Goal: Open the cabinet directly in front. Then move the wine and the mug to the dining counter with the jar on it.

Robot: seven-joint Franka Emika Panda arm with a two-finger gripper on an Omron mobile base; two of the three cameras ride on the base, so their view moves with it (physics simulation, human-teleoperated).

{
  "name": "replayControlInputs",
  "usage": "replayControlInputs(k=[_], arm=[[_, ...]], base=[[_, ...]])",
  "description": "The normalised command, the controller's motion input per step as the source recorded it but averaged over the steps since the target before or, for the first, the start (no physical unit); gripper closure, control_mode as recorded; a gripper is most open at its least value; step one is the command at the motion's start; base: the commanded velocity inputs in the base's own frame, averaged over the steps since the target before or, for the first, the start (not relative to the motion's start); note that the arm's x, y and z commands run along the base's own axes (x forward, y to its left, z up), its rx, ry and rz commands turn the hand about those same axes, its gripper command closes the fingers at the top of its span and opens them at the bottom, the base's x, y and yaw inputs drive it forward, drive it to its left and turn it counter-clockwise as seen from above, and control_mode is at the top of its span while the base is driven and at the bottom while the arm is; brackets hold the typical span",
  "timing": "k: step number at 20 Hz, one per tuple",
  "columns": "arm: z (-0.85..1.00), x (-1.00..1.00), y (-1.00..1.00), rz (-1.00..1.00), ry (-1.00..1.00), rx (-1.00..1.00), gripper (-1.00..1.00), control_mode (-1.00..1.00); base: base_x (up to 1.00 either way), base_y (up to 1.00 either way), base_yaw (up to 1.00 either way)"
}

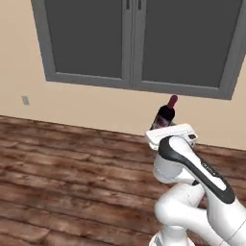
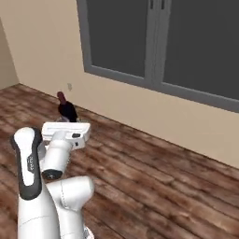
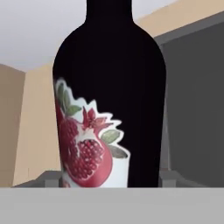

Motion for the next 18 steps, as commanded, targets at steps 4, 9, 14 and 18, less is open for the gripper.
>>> replayControlInputs(k=[4,9,14,18], arm=[[0.00,0.00,0.00,0.00,0.00,0.00,1.00,1.00],[0.00,0.00,0.00,0.00,0.00,0.00,1.00,1.00],[0.00,0.00,0.00,0.00,0.00,0.00,1.00,1.00],[0.00,0.00,0.00,0.00,0.00,0.00,1.00,1.00]], base=[[-0.27,-0.03,0.92],[-0.73,-0.04,0.78],[-0.71,-0.02,0.82],[-0.91,-0.01,0.76]])
